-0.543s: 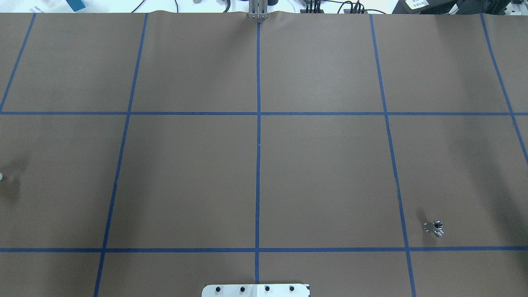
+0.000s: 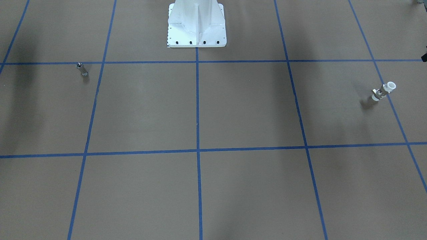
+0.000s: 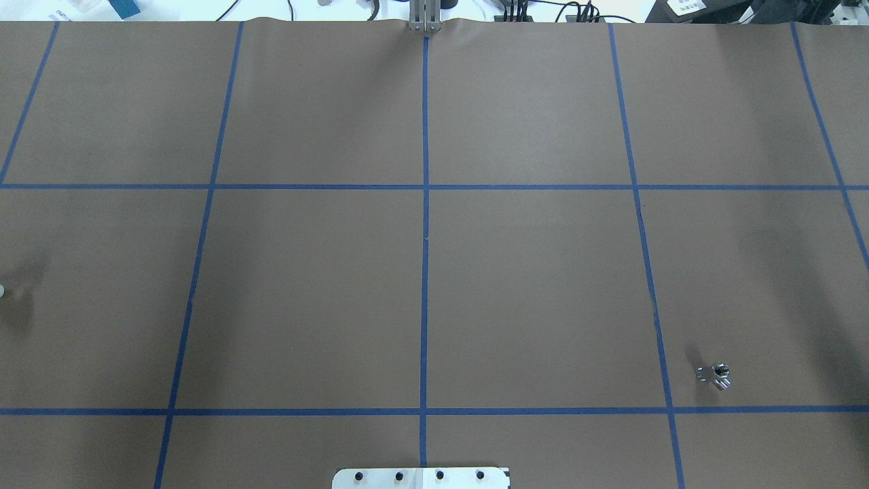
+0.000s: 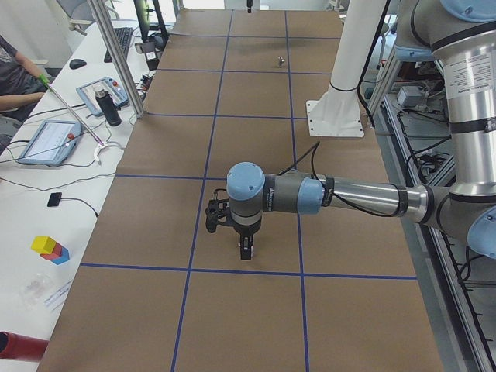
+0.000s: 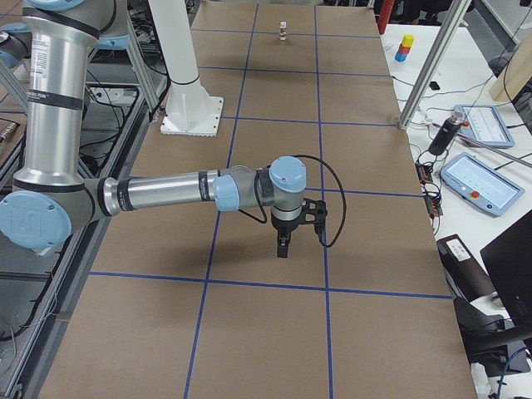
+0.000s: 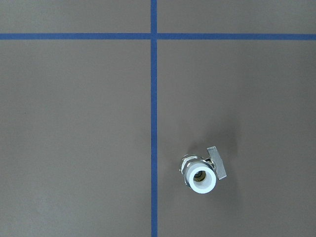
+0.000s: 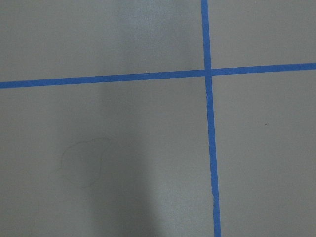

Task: Assemble PPR valve and pipe with both arms

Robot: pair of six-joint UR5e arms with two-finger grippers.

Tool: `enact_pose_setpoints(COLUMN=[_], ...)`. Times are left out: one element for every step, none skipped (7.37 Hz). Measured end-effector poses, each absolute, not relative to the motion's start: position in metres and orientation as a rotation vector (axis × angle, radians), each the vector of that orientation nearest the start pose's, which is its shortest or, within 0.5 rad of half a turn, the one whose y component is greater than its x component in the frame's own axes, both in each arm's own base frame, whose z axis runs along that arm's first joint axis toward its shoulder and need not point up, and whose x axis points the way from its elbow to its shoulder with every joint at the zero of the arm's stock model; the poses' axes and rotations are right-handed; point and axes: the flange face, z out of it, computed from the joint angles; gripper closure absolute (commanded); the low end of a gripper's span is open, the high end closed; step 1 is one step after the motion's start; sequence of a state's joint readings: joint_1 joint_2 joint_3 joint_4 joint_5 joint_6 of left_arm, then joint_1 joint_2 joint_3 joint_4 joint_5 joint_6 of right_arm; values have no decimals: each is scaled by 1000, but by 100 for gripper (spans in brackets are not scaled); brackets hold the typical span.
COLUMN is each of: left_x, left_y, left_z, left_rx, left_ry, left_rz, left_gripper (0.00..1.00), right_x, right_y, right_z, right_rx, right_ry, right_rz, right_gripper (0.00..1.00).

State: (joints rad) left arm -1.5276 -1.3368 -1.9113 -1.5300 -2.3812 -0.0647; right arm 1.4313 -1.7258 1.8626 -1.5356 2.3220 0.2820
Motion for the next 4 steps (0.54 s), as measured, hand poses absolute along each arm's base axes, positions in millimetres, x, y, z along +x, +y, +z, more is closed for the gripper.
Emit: enact_pose_setpoints(left_x=[-44, -44, -43, -43], left_y=[-397, -395, -395, -395], left_z=[597, 598, 599, 599], left_rx=[17, 14, 11, 14], left_ry=[812, 813, 813, 814], left_rz=[6, 4, 5, 8], left_gripper=[0, 0, 0, 0], right_x=[5, 4, 4, 4], right_y=[-438, -437, -434, -431], right_z=[585, 587, 590, 593], right_rx=[4, 12, 30, 45], right_ry=[-765, -765, -768, -772], right_rz=[67, 62, 56, 51], right_gripper=[0, 0, 0, 0])
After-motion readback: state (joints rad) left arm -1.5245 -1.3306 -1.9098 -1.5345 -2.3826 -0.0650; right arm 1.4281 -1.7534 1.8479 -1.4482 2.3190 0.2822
